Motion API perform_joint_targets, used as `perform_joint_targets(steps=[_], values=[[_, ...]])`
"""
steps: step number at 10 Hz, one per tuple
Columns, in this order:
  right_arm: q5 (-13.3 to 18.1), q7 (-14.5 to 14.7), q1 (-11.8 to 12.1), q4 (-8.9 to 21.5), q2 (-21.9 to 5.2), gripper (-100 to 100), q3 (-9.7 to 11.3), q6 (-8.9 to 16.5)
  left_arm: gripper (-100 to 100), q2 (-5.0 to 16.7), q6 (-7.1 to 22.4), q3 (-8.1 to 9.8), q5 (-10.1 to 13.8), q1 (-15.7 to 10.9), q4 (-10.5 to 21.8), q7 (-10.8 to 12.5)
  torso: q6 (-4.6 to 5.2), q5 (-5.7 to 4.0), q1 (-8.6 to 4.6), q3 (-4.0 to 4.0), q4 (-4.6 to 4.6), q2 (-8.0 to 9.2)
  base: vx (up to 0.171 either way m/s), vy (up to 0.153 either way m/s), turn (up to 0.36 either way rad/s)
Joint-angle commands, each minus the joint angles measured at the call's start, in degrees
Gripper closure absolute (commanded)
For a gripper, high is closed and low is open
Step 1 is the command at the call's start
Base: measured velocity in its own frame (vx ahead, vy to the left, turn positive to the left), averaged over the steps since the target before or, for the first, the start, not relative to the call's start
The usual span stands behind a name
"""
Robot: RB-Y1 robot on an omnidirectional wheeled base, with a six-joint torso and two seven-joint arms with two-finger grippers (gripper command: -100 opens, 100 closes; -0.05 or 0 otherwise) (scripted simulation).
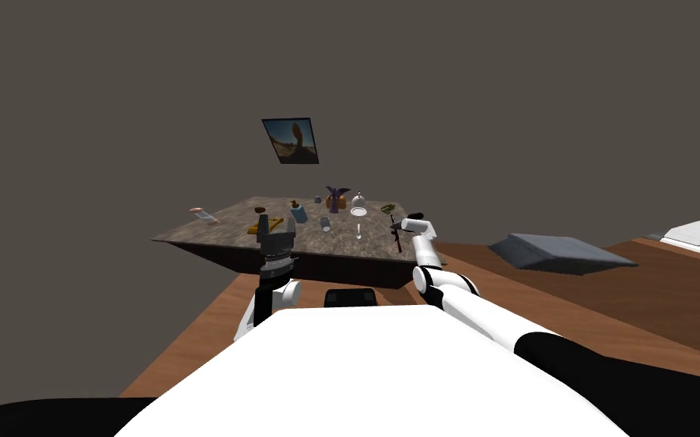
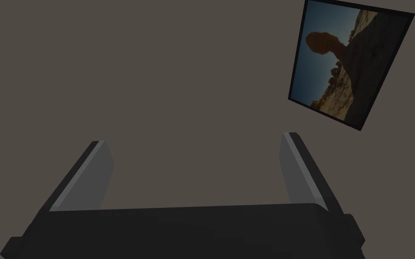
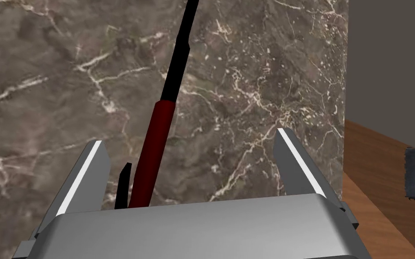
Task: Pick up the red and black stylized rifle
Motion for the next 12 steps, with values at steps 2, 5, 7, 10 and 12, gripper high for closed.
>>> perform_joint_targets(steps=[2, 5, 7, 10, 12], values=[[0.2, -3.0, -3.6, 3.5, -0.4, -100, -1.1, 4.7, 0, 0.0, 0.0, 0.00, 0.0, 0.0, 0.0, 0.0, -0.01, 0.00, 0.00, 0.00, 0.00, 0.01, 0.025, 0.019, -0.069], [0.3, -4.7, -5.9, 6.4, -0.6, -100, -1.8, 9.5, 0, 0.0, 0.0, 0.00, 0.0, 0.0, 0.0, 0.0, 0.00, 0.00, 0.02, -0.01, 0.00, -0.01, 0.024, 0.024, -0.069], [0.5, -6.4, -8.1, 8.8, -0.9, -100, -2.4, 12.6, 0, 0.0, 0.0, 0.00, 0.0, 0.0, 0.0, 0.0, 0.00, 0.00, 0.00, 0.00, 0.00, 0.01, 0.020, 0.018, -0.068], [0.7, -9.4, -12.0, 13.2, -1.4, -100, -3.6, 17.4, 0, 0.0, 0.0, 0.00, 0.0, 0.0, 0.0, 0.0, -0.01, -0.02, -0.04, 0.02, 0.00, 0.04, 0.018, 0.013, -0.070], [0.9, -10.7, -13.7, 15.2, -1.7, -100, -4.2, 20.1, 0, 0.0, 0.0, 0.00, 0.0, 0.0, 0.0, 0.0, -0.01, -0.01, -0.02, 0.01, -0.01, 0.02, 0.025, 0.020, -0.053]])
